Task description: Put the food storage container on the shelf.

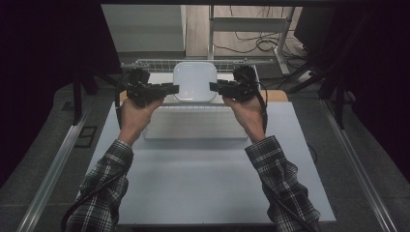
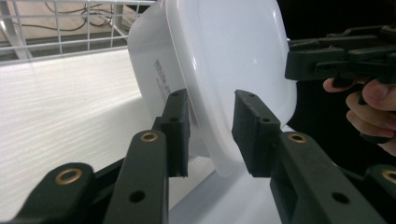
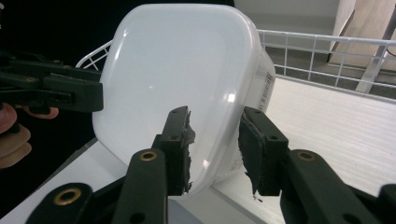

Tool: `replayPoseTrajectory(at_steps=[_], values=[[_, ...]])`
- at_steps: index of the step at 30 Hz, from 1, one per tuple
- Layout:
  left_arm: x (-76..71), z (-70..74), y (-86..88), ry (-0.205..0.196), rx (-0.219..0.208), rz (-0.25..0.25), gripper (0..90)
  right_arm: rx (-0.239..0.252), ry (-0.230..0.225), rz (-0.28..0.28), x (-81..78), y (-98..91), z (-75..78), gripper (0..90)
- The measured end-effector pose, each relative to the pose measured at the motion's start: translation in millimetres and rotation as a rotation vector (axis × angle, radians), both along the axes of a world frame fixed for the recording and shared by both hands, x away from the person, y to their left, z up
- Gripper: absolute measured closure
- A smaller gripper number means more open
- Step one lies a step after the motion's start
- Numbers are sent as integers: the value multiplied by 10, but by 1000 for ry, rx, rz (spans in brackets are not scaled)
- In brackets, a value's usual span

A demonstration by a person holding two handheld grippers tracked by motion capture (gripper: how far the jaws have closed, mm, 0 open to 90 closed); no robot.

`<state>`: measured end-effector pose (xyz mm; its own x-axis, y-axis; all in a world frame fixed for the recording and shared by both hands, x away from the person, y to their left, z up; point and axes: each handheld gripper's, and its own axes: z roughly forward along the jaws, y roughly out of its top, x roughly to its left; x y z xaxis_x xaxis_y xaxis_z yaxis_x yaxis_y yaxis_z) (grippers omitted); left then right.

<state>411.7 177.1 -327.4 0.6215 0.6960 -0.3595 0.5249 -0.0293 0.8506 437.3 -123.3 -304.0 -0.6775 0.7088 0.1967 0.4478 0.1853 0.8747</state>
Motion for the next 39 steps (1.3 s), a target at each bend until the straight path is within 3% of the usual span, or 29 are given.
replayPoseTrajectory(at_steps=[5, 9, 16, 27, 31, 32, 33, 34, 35, 39], values=[[40, 0, 5, 15, -17, 4, 665, 2, 3, 4, 36, 10, -7, 595], [73, 23, -13, 17, 2, 14, 636, -12, -2, -2, 52, 32, -18, 556], [168, 33, -5, 29, -3, 37, 579, -21, -5, -17, 81, 42, -31, 512], [348, 47, -20, 19, 15, 97, 497, -24, -36, -82, 191, 88, -22, 468], [385, 21, -21, -5, 23, 116, 397, -21, -37, -103, 239, 93, -29, 440], [370, 35, -26, -30, 48, 124, 370, -39, -57, -107, 228, 96, -19, 430], [370, 35, -26, -30, 48, 124, 342, -39, -57, -107, 228, 96, -19, 430], [337, 55, -15, -45, 27, 103, 318, -59, -94, -101, 194, 93, -5, 391], [320, 64, -8, -52, 18, 85, 292, -60, -101, -96, 181, 84, -3, 359], [259, 64, -12, -53, 19, 38, 172, -4, -76, -40, 158, 29, -29, 197]])
